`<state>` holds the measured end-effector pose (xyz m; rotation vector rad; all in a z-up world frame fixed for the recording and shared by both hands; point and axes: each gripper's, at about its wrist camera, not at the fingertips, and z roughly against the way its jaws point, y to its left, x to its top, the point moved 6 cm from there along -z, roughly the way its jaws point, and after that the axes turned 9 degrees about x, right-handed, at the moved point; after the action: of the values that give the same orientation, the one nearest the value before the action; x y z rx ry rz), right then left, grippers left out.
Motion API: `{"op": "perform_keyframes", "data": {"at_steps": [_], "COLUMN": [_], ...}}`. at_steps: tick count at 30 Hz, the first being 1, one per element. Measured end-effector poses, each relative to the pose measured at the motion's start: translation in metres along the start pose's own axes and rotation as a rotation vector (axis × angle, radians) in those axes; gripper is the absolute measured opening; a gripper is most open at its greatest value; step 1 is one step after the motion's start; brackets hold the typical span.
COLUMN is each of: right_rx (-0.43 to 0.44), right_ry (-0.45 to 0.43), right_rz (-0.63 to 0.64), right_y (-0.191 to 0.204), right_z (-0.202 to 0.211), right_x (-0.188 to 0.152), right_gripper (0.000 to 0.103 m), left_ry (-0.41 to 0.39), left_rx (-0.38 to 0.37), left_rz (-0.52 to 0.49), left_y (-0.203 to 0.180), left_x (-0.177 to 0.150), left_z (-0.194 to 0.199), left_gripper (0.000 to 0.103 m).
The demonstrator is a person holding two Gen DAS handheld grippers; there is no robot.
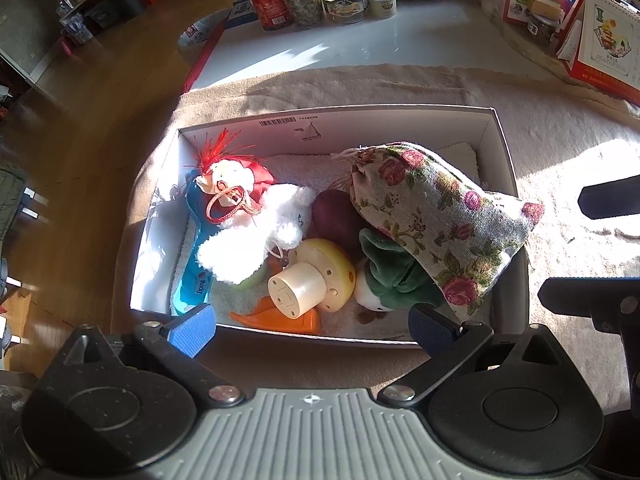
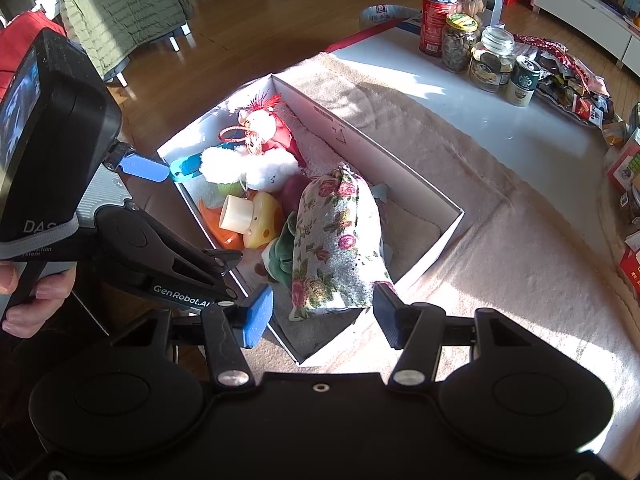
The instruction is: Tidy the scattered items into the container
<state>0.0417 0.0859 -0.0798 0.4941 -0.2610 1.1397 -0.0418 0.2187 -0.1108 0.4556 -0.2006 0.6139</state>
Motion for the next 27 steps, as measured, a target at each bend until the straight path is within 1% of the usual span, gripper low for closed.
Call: {"op": "perform_keyframes", "data": {"at_steps": [27], "right_rx": [0.0], "right_ry": [0.012], "right_rz": [-0.008], "right_y": [0.0008], "right_z": [-0.003], "right_x": [-0.0009], "right_gripper": [0.056], "left_ry": [0.013], "left_rx": [-0.019], "left_rz": [0.004], "left_y": [-0.0013], "left_x": [-0.001], "left_z": [-0.0035], "left_gripper": [0.102]}}
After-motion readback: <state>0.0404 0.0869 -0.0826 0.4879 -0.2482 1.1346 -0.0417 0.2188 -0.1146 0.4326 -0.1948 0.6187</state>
